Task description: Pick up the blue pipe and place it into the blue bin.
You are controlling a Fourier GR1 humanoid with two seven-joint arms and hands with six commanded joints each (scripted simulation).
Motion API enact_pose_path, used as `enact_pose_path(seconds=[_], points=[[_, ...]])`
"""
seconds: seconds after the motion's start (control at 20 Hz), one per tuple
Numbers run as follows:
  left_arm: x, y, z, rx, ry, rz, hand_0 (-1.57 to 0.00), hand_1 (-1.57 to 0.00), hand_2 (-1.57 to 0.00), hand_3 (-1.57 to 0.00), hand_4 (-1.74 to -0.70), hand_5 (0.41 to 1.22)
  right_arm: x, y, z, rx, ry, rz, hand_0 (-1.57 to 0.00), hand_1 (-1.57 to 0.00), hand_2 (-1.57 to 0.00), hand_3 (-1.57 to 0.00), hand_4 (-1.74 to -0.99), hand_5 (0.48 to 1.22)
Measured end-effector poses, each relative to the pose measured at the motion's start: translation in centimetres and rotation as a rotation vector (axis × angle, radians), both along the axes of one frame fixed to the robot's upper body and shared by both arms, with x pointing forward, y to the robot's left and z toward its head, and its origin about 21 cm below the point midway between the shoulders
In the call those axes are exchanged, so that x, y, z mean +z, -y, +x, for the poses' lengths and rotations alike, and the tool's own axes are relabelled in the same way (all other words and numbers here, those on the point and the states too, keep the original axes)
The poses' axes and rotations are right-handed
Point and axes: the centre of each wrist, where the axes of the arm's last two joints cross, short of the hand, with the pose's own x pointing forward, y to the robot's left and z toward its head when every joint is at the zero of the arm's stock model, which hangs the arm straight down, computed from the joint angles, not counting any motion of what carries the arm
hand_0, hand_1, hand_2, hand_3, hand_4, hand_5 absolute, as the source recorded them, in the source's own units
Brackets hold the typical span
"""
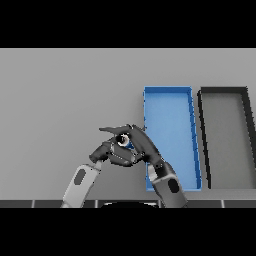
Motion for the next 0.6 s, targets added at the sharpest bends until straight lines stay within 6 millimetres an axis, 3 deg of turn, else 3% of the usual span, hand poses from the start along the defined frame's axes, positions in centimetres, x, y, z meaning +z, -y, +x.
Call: enact_pose_path(seconds=[0.15,0.3,0.35,0.5,0.6], points=[[-0.4,0.0,0.3,0.026,0.003,0.043,-0.03,-0.03,-0.03,-0.03,-0.93,0.484,0.1,-0.1,-0.2,0.021,-0.008,0.061,-1.57,-1.57,-1.57,-1.57,-1.741,1.220],[-0.6,-0.2,0.5,0.031,-0.002,0.052,-0.02,-0.01,-0.01,-0.01,-0.91,0.470,2.1,0.0,-0.1,0.035,-0.026,0.161,-1.57,-1.57,-1.57,-1.57,-1.741,1.221],[-0.9,-0.8,0.2,0.021,-0.003,0.040,-0.01,-0.01,-0.01,-0.01,-0.91,0.464,2.9,0.3,0.0,0.034,-0.033,0.195,-1.57,-1.57,-1.57,-1.57,-1.741,1.221],[-0.8,-0.1,0.4,0.031,-0.016,0.055,-0.01,-0.01,-0.01,0.00,-0.91,0.445,3.7,1.7,1.5,0.038,-0.045,0.219,-1.57,-1.57,-1.57,-1.57,-1.741,1.221],[-0.3,-0.3,0.4,0.023,-0.003,0.036,0.00,0.00,0.00,0.00,-0.91,0.437,6.4,2.5,2.6,0.064,0.015,0.254,-1.57,-1.57,-1.57,-1.57,-1.741,1.221]])
